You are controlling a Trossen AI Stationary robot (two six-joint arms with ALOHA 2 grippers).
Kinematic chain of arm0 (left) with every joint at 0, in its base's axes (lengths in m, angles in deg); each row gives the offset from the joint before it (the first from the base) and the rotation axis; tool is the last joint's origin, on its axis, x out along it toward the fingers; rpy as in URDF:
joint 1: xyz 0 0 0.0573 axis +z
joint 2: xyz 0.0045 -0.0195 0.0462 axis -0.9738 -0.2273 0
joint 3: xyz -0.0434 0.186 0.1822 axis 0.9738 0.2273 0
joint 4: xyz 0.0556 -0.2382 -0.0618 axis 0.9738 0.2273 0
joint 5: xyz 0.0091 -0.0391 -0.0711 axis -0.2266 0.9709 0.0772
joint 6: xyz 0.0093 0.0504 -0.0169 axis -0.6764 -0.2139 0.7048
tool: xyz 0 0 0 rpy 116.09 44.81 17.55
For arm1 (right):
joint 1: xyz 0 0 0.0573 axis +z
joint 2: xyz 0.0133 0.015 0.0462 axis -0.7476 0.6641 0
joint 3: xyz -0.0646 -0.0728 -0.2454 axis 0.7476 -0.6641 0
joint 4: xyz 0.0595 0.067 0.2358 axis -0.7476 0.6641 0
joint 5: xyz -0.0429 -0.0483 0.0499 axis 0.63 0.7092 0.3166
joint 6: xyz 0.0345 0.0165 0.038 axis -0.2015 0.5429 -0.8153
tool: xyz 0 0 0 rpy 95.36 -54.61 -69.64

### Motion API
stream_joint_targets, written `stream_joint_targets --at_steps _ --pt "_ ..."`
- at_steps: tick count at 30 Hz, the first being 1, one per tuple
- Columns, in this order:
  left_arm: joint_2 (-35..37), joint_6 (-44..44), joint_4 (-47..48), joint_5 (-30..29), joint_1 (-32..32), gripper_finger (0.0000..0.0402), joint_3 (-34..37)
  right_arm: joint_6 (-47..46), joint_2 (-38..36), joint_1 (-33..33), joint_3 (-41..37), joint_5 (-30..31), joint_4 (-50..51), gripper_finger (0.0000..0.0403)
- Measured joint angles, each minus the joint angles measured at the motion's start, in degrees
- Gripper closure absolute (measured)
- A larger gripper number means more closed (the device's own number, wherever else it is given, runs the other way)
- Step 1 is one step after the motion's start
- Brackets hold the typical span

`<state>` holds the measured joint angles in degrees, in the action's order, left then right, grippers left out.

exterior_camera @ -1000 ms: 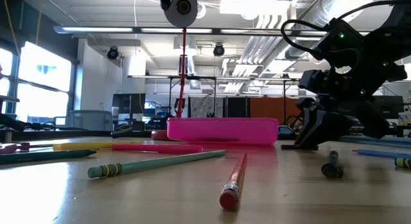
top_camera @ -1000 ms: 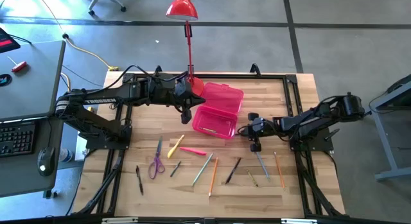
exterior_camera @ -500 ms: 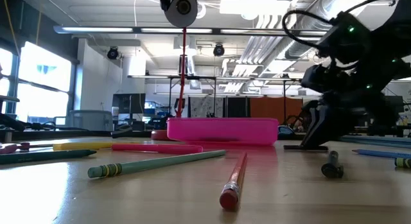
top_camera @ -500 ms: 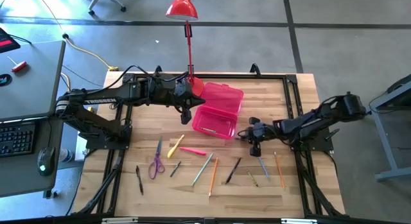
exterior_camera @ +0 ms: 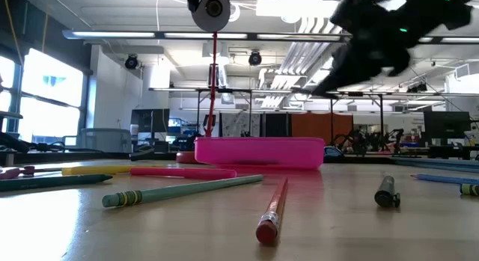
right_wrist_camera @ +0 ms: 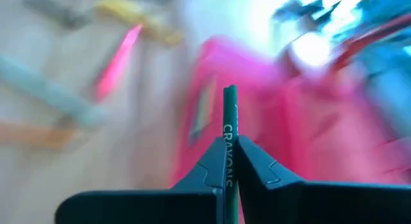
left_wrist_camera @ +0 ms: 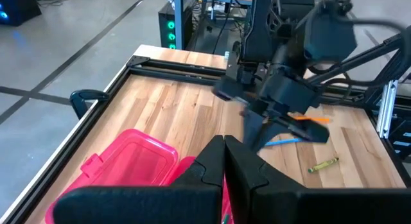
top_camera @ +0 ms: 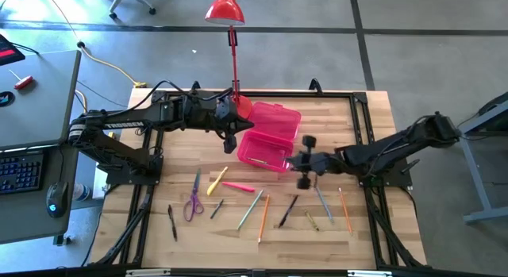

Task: Pick & place school supplies into a supply box
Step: Put the dark green crayon into the pink supply box

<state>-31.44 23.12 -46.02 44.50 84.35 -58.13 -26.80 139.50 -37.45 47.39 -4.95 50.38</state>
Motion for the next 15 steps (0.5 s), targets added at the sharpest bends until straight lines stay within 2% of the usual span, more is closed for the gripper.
stream_joint_targets --at_steps 2,6,11,15 --pt "0.0 0.0 -0.1 0.0 0.0 0.036 0.0 2.9 3.5 -1.8 3.0 0.5 -3.3 0.0401" --pt "0.0 1.7 -1.1 0.1 0.0 0.036 0.0 4.3 13.1 -4.9 8.1 -5.3 -4.8 0.0402" --pt "1.2 4.8 3.7 0.1 0.0 0.036 0.0 -3.7 23.8 -6.7 12.6 0.1 -3.3 0.0399" --pt "3.0 7.4 13.0 -0.4 0.0 0.036 0.0 -2.8 27.9 -6.8 15.0 -0.3 -3.0 0.0398"
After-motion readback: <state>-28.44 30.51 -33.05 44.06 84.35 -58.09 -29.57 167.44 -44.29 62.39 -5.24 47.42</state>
